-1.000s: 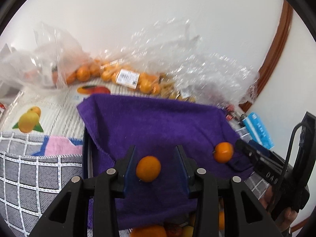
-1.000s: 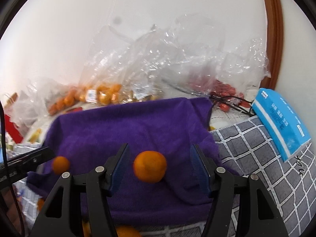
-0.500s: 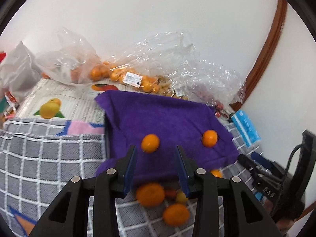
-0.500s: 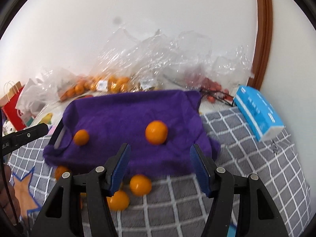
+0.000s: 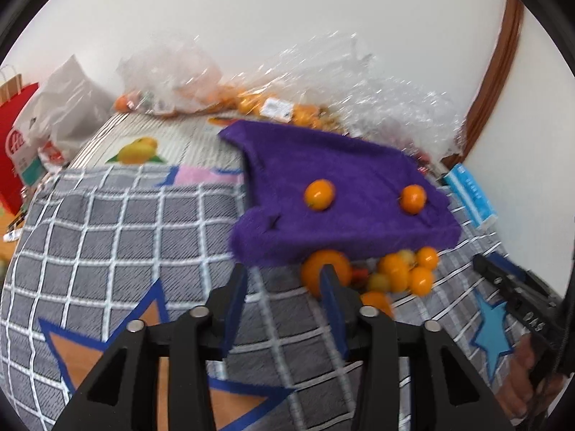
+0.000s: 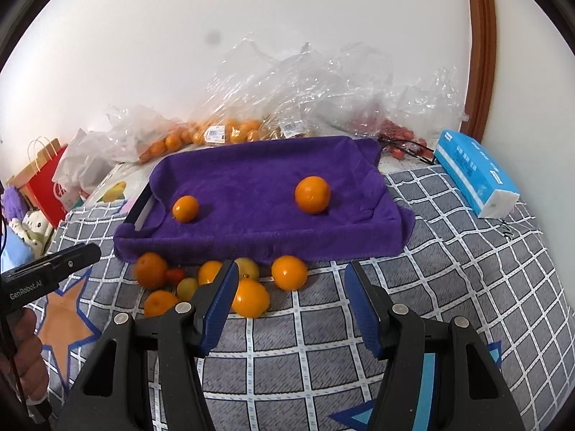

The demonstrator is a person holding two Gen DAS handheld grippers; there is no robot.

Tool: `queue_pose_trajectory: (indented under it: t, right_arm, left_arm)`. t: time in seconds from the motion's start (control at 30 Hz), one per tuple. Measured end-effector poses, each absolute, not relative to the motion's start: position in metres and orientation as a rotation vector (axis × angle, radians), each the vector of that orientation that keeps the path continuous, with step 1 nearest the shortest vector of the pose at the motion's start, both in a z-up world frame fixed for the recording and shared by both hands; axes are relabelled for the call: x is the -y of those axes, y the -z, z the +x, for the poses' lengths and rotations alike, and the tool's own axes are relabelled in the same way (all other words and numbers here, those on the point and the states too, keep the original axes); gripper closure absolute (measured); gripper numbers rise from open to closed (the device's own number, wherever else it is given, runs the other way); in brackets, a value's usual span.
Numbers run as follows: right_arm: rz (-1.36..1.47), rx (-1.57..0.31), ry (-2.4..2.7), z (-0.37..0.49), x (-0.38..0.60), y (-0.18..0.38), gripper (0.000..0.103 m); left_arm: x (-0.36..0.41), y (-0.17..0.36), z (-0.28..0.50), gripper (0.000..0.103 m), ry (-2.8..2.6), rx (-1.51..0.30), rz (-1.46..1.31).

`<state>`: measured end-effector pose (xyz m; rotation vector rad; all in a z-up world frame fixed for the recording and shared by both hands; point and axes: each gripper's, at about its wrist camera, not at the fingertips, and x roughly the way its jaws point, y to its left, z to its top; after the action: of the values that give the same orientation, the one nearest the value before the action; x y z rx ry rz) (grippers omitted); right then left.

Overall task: Organize fruits
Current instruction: 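Grasp another large orange with the right tool while the left tool returns to the row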

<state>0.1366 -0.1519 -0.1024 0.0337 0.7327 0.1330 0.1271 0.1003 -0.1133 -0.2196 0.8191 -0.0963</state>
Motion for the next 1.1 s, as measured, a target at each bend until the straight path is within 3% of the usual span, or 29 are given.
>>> queue_pose_trajectory:
  t: [0.17, 0.33, 0.6, 0.93, 1.0, 1.1]
  right_arm:
    - [0.039, -0.755, -0.153, 0.138, 0.153, 0.115, 0.042]
    - [0.035, -0.775, -0.156, 0.144, 0.152, 0.128, 0.042]
    - [0.036, -0.783, -0.169, 0.166, 0.153, 0.138, 0.061]
    - [0.083, -0.833, -0.235, 0.192, 0.15, 0.154, 0.062]
    - [0.077, -0.844, -0.227, 0.196, 0.148, 0.159, 0.071]
    - [0.08, -0.845, -0.228, 0.194, 0.152, 0.159, 0.071]
  left_arm:
    - [-0.115, 0.137, 0.131, 0.048, 0.06, -0.869, -0.256]
    - [-0.12, 0.154, 0.133, 0.047, 0.069, -0.866, -0.271]
    - [-0.12, 0.155, 0.124, 0.047, 0.108, -0.821, -0.295]
    - [-0.109, 0.153, 0.123, 0.047, 0.16, -0.826, -0.258]
    - [-0.109, 0.154, 0.123, 0.047, 0.163, -0.827, -0.257]
    - [-0.109, 0.154, 0.123, 0.047, 0.166, -0.828, -0.258]
